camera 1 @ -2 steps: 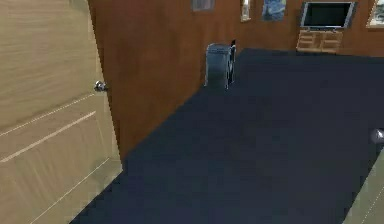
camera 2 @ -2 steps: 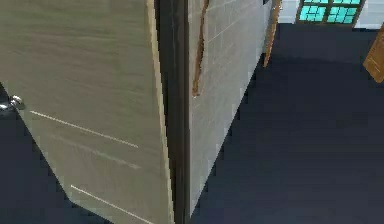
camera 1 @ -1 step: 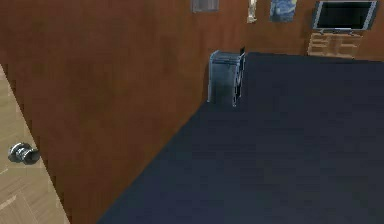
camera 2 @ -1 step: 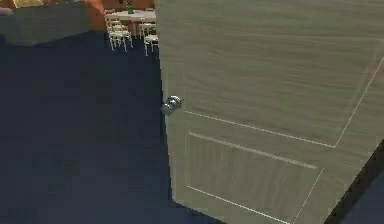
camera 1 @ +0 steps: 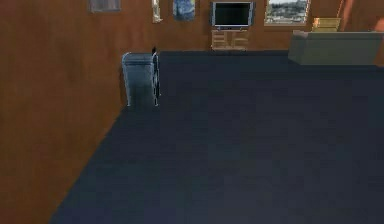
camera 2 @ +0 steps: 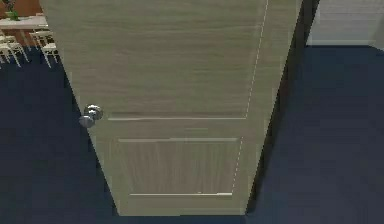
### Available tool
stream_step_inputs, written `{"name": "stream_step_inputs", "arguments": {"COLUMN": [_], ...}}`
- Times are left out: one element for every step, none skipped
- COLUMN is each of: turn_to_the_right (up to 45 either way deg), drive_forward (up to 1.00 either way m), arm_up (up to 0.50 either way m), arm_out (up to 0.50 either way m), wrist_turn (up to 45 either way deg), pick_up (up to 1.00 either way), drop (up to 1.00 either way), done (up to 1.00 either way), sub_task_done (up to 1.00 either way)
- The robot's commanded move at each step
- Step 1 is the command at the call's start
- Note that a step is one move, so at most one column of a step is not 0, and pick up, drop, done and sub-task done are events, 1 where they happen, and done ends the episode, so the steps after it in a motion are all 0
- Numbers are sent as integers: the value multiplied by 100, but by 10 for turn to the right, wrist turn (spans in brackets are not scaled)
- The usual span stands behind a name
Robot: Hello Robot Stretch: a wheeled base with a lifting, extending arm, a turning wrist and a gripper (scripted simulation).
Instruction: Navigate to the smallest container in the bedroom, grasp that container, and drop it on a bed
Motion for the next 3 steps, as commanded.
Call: {"name": "stream_step_inputs", "arguments": {"turn_to_the_right": [0, 60, 0], "drive_forward": [60, 0, 100], "arm_up": [0, 0, 0], "arm_out": [0, 0, 0], "wrist_turn": [0, 0, 0], "pick_up": [0, 0, 0], "drop": [0, 0, 0], "done": [0, 0, 0], "sub_task_done": [0, 0, 0]}}
